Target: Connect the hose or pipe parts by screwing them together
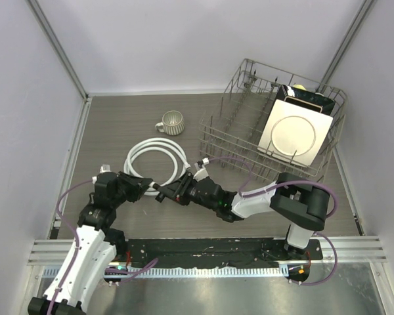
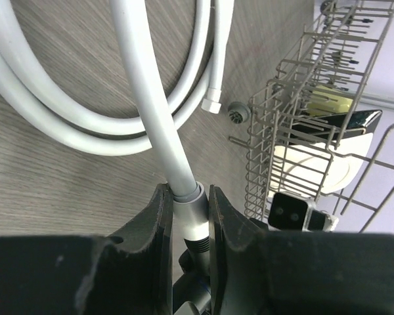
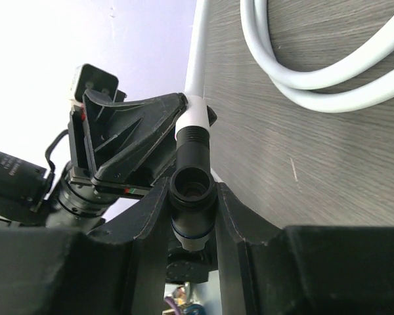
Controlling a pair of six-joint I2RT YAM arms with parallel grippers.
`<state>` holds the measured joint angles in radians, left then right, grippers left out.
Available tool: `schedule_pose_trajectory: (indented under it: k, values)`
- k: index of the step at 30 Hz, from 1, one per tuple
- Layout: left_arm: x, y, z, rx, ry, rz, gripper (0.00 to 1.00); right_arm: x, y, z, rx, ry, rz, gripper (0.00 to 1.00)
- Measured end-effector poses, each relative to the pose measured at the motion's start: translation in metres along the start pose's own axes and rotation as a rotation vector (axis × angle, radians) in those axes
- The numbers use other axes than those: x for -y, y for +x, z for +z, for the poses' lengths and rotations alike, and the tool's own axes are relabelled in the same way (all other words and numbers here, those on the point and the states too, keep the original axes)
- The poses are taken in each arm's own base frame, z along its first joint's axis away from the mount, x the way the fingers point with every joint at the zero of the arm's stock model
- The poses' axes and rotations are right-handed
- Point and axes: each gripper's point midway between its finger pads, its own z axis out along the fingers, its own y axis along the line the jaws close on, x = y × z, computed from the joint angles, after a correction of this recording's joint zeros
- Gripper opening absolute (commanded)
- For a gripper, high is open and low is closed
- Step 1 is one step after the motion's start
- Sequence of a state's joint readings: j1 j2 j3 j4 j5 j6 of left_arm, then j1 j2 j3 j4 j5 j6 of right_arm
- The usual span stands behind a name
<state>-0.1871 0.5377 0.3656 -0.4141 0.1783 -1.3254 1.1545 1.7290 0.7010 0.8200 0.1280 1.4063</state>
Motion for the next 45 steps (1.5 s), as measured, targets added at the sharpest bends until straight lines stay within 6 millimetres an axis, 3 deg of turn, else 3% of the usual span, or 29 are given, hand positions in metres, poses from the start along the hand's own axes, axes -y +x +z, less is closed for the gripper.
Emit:
schedule_pose_trajectory:
  k: [4,7,12,19,29,37,45]
  values:
    - [0.004,0.001,-0.003,-0.001,0.031,0.009,0.00,-0.005,-0.001,-0.004,0.004,-0.031,0.074,0.03]
    - [0.008,0.002,-0.004,-0.008,0.050,0.012,0.00,-0.005,-0.004,-0.006,0.009,-0.061,0.150,0.21]
    - [0.004,0.005,-0.004,-0.019,0.043,0.011,0.00,0.003,-0.002,-0.008,-0.006,-0.108,0.256,0.37]
    - [0.004,0.009,-0.004,-0.038,0.040,0.005,0.00,0.006,-0.001,-0.014,-0.019,-0.125,0.261,0.73]
    - [0.000,0.010,-0.001,-0.044,0.015,-0.023,0.00,0.012,-0.002,-0.032,-0.017,-0.110,0.229,0.75]
    - [-0.001,0.011,-0.002,-0.056,-0.013,-0.026,0.00,0.014,-0.006,-0.061,0.005,-0.072,0.090,0.75]
    - [0.005,0.017,-0.007,-0.109,-0.046,-0.021,0.00,-0.006,0.006,-0.102,0.046,0.012,-0.367,0.80]
